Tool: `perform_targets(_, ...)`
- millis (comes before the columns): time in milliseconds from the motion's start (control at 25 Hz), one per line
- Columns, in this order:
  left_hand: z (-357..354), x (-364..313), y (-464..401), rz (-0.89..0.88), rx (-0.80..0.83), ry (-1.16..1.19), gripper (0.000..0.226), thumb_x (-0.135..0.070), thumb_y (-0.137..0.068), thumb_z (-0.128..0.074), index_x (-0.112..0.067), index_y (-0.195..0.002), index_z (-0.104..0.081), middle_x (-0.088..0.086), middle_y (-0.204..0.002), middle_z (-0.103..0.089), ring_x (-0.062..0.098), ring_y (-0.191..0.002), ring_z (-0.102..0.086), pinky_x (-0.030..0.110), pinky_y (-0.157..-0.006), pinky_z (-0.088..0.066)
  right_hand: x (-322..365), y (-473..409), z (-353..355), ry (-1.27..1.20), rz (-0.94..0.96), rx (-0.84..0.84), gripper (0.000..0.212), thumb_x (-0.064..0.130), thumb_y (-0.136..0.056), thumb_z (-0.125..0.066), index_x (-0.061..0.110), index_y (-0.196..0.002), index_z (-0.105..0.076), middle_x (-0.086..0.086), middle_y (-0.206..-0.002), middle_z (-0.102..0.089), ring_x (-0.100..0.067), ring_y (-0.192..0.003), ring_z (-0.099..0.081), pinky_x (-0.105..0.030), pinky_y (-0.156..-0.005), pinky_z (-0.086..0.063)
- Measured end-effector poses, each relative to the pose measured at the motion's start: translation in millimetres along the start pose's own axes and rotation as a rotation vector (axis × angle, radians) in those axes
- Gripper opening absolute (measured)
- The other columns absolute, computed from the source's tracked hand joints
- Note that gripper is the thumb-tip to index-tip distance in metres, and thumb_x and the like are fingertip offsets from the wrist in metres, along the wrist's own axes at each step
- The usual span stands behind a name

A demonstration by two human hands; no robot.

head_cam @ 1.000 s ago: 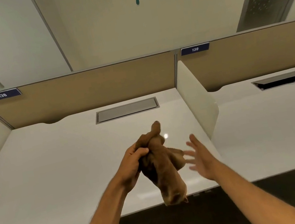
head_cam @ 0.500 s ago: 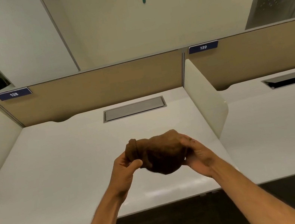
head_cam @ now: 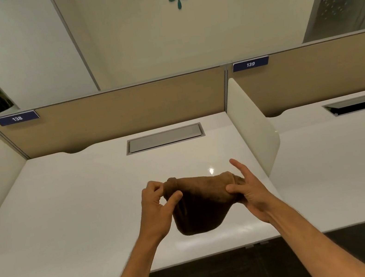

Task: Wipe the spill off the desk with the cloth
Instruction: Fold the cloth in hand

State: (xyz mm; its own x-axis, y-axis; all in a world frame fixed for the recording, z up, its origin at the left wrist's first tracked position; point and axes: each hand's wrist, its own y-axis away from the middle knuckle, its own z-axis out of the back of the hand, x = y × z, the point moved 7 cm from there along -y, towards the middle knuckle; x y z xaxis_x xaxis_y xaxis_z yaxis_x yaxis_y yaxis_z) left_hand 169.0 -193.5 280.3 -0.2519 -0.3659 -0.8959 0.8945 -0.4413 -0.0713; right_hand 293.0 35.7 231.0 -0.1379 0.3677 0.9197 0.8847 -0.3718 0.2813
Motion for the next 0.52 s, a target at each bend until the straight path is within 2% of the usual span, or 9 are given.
perform_targets(120, -3, -9, 1, -0.063, 0.008, 0.085, 0.026, -0.017, -0.095, -0.074, -0.026, -0.12, -0.069, -0.016, -0.132, -0.056, 0.004, -0.12, -0.055, -0.001, -0.086, -0.046, 11, 3, 8, 0.168, 0.049, 0.029, 0.049, -0.002, -0.092, -0.065, 0.032, -0.126, -0.069, -0.006, -0.128, -0.062, -0.031, -0.118, -0.062, -0.034, -0.086, -0.061)
perform_targets(200, -9, -14, 2, -0.089, 0.064, 0.134, 0.028, -0.016, -0.097, -0.071, -0.03, -0.122, -0.069, -0.017, -0.128, -0.066, 0.001, -0.118, -0.061, 0.007, -0.093, -0.051, 18, 6, 14, 0.317, 0.064, 0.009, 0.036, 0.0, -0.092, -0.065, 0.028, -0.109, -0.078, -0.002, -0.113, -0.074, -0.027, -0.112, -0.067, -0.027, -0.081, -0.059)
perform_targets(280, -17, -19, 2, -0.092, 0.092, 0.148, 0.018, -0.016, -0.097, -0.07, -0.027, -0.111, -0.072, -0.009, -0.111, -0.071, 0.01, -0.108, -0.067, 0.019, -0.091, -0.058, 24, 8, 21, 0.457, 0.073, -0.032, 0.029, 0.002, -0.092, -0.065, 0.027, -0.099, -0.079, 0.002, -0.103, -0.075, -0.025, -0.107, -0.068, -0.027, -0.08, -0.061)
perform_targets(320, -22, -22, 2, -0.093, 0.117, 0.148, 0.014, -0.016, -0.097, -0.071, -0.028, -0.104, -0.071, -0.007, -0.105, -0.069, 0.013, -0.103, -0.067, 0.021, -0.086, -0.059, 28, 9, 23, 0.516, 0.082, -0.049, 0.027, 0.003, -0.091, -0.066, 0.027, -0.096, -0.079, 0.003, -0.106, -0.072, -0.025, -0.108, -0.067, -0.029, -0.08, -0.063)
perform_targets(400, -33, -29, 3, -0.099, 0.187, 0.147, 0.014, -0.016, -0.097, -0.071, -0.03, -0.097, -0.071, -0.01, -0.101, -0.063, 0.013, -0.1, -0.066, 0.02, -0.083, -0.057, 35, 10, 22, 0.681, 0.125, -0.048, 0.023, 0.016, -0.088, -0.073, 0.032, -0.105, -0.073, 0.01, -0.134, -0.055, -0.018, -0.126, -0.053, -0.027, -0.085, -0.06)
perform_targets(440, -39, -33, 3, -0.111, 0.231, 0.146, 0.014, -0.016, -0.097, -0.071, -0.03, -0.097, -0.071, -0.014, -0.1, -0.06, 0.01, -0.1, -0.065, 0.02, -0.084, -0.057, 38, 12, 16, 0.804, 0.158, 0.007, 0.037, 0.03, -0.085, -0.077, 0.039, -0.119, -0.065, 0.014, -0.149, -0.04, -0.012, -0.135, -0.039, -0.027, -0.098, -0.051)
perform_targets(480, -45, -38, 4, -0.132, 0.276, 0.141, 0.014, -0.017, -0.098, -0.07, -0.031, -0.099, -0.072, -0.018, -0.101, -0.058, 0.007, -0.102, -0.063, 0.019, -0.085, -0.057, 37, 12, 7, 0.896, 0.174, 0.104, 0.061, 0.047, -0.08, -0.079, 0.047, -0.135, -0.051, 0.019, -0.158, -0.027, -0.007, -0.138, -0.028, -0.032, -0.107, -0.039)
perform_targets(520, -49, -42, 4, -0.159, 0.317, 0.128, 0.014, -0.019, -0.099, -0.069, -0.032, -0.102, -0.072, -0.02, -0.104, -0.057, 0.005, -0.104, -0.062, 0.018, -0.086, -0.057, 31, 12, -2, 0.947, 0.157, 0.203, 0.081, 0.059, -0.075, -0.078, 0.054, -0.144, -0.036, 0.022, -0.159, -0.024, -0.005, -0.138, -0.027, -0.036, -0.11, -0.035)
